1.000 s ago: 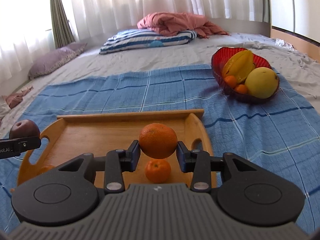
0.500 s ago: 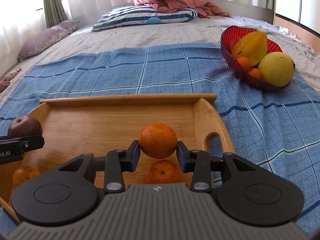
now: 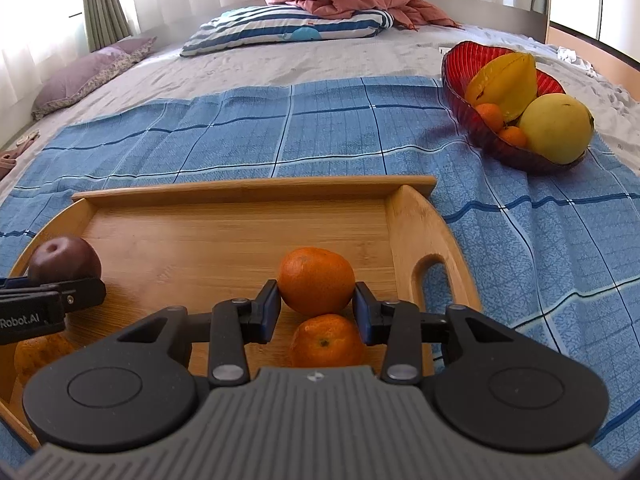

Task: Organize fruits
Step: 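Carry the dark brown fruit with the left gripper while the right carries the tangerine to the tray, then lower the dark brown fruit onto the tray and open the left gripper while the right releases the tangerine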

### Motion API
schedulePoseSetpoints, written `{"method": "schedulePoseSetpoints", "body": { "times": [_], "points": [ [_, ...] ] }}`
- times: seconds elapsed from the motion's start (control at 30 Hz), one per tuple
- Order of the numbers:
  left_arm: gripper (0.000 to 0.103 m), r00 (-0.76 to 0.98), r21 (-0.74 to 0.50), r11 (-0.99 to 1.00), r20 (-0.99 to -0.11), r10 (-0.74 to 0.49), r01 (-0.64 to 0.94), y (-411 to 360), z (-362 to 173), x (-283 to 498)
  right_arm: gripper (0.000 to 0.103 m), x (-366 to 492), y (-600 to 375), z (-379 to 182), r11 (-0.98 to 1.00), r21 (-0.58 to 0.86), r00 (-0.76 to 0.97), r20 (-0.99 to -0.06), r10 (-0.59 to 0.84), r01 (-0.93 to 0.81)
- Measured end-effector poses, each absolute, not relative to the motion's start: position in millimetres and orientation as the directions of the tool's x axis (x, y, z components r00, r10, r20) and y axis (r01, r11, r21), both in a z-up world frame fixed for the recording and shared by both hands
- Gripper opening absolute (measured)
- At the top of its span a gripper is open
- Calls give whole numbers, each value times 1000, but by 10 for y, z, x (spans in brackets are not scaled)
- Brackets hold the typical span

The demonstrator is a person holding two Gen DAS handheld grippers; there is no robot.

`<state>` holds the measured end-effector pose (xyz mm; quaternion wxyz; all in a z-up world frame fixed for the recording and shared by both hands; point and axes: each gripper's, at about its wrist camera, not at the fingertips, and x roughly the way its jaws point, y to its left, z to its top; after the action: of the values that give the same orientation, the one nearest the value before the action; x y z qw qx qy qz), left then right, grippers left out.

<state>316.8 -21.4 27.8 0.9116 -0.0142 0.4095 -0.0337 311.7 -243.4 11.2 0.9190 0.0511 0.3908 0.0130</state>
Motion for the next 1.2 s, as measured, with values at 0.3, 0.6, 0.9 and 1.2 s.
{"method": "schedulePoseSetpoints", "body": {
  "times": [0.3,0.6,0.9,1.2],
  "points": [
    [61,660,-45,998,-748,-68,53,-239,227,3168,44,3113,-2442,105,994,109,697,-714,65,19],
    [61,661,-31,998,-748,-63,60,-260,224,3173,53,3106,-2447,100,993,116,699,-712,65,25],
    [89,702,-35,997,-709,-74,69,-218,359,3058,72,3008,-2471,191,992,121,729,-682,58,35],
    [101,737,-47,995,-669,-93,84,-100,513,2685,87,2650,-2525,360,994,110,790,-611,54,18]
  ]
}}
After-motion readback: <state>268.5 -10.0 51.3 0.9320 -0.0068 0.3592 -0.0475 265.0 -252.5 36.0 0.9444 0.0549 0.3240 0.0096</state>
